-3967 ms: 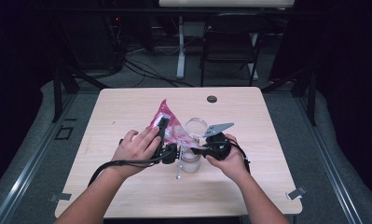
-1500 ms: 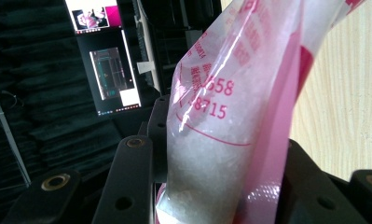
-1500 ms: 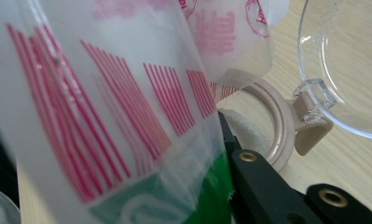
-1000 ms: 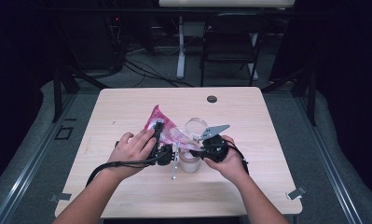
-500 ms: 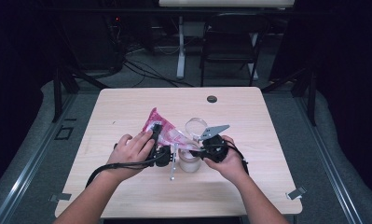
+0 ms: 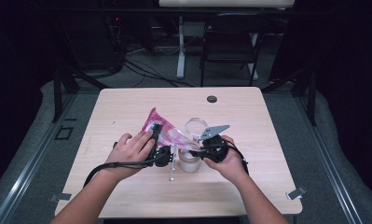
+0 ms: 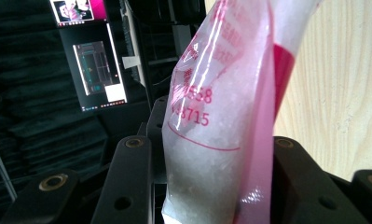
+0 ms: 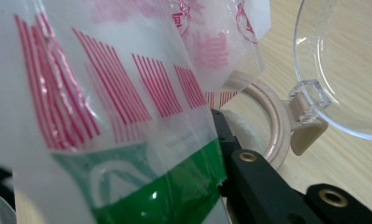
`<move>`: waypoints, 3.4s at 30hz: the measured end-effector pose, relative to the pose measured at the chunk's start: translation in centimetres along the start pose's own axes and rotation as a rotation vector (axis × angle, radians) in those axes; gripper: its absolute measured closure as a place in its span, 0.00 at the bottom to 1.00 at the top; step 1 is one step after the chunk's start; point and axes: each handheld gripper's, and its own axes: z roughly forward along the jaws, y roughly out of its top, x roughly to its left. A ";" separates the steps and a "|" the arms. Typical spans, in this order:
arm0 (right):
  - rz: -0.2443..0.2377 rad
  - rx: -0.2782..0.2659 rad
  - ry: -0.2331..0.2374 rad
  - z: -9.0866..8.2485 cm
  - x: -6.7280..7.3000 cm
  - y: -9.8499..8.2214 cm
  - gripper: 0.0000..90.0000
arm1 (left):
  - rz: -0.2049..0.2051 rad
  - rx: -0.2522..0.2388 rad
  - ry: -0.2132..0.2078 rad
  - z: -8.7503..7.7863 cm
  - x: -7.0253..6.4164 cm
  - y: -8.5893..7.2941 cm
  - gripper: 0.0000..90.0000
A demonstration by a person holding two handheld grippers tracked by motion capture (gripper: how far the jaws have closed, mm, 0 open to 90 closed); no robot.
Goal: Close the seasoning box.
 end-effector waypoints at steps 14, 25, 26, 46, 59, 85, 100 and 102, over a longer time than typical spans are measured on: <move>-0.004 0.005 0.001 0.0 0.0 0.0 1.00 | 0.050 0.002 0.003 0.0 -0.1 0.0 0.71; -0.008 -0.003 -0.004 0.1 0.1 0.0 1.00 | 0.038 0.009 -0.038 0.1 -0.7 -0.4 0.73; -0.009 -0.003 -0.007 0.0 0.1 0.0 1.00 | 0.039 0.010 -0.043 0.2 -0.8 -0.5 0.73; -0.010 -0.014 -0.018 0.2 0.3 0.1 1.00 | -0.064 0.020 -0.080 0.2 -2.5 -1.0 0.75; -0.003 -0.023 -0.014 0.4 0.2 0.0 1.00 | -0.122 0.019 -0.104 0.4 -3.5 -1.3 0.76; -0.005 -0.071 -0.023 0.4 0.8 0.3 0.99 | -0.330 0.009 -0.175 0.9 -6.6 -1.9 0.81; 0.006 -0.127 -0.030 0.4 1.4 0.6 0.65 | -0.462 -0.018 -0.238 1.6 -8.2 -2.1 0.83; 0.013 -0.137 -0.036 0.4 1.5 0.7 0.62 | -0.482 -0.027 -0.258 1.8 -8.4 -2.2 0.83</move>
